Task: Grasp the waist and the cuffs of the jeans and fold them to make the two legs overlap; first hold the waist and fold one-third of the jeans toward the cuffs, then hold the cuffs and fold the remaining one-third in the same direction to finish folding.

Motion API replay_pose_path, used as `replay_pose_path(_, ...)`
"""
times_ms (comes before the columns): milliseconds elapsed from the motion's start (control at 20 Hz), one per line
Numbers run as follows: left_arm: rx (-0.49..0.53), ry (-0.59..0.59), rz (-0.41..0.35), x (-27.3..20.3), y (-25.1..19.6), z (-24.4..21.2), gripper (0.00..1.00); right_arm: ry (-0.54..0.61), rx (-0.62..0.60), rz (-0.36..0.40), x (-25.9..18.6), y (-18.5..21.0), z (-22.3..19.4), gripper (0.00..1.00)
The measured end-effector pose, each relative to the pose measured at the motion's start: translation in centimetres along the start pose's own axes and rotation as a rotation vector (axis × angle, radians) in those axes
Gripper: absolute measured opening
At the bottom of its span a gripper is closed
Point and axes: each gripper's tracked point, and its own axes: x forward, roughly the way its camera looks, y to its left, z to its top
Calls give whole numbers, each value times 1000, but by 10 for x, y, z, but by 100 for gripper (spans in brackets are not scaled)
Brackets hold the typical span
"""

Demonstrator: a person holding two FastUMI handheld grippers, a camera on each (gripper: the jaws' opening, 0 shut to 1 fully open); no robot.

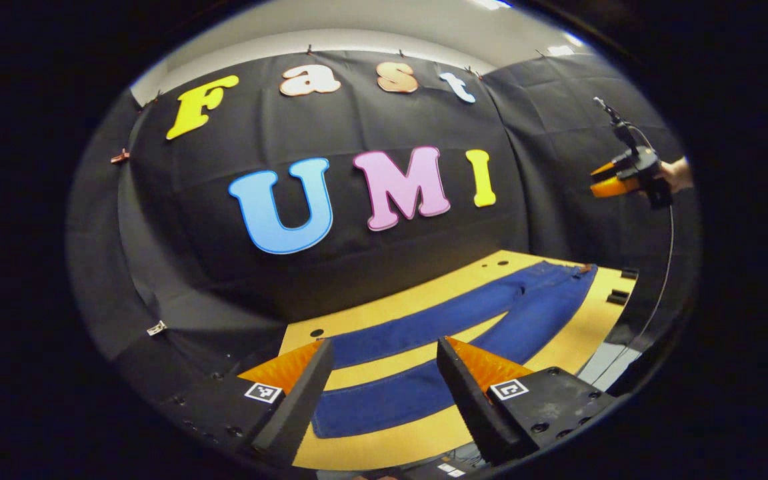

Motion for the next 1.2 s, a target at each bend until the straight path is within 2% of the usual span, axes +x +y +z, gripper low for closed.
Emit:
replay_pose_path(100,72,109,-114,15,3,-35,97,85,-16,83,11,-1,-25,96)
replay_pose_path(200,153,226,-224,30,4,-69,98,116,-2,148,24,-5,-31,97)
replay_pose_path(350,347,354,-296,45,20,-118,98,190,-32,214,62,-15,-60,96)
replay_pose_path(450,418,449,-394,57,15,-144,97,271,-95,279,93,-20,-93,96)
replay_pose_path(650,512,630,-541,76,17,-195,98,462,-425,457,136,-34,-179,96)
replay_pose_path(800,583,754,-633,83,27,-236,98,600,-592,616,152,-31,-248,97)
replay_pose_path(900,613,810,-698,78,26,-251,98,702,-619,693,153,-35,-284,96)
replay_pose_path(1000,598,878,-765,71,24,-266,98,810,-601,760,148,-40,-312,97)
replay_pose_path(1100,611,914,-793,73,29,-272,98,868,-601,782,145,-49,-328,96)
replay_pose_path(1200,623,936,-797,74,33,-278,98,914,-615,767,146,-60,-343,96)
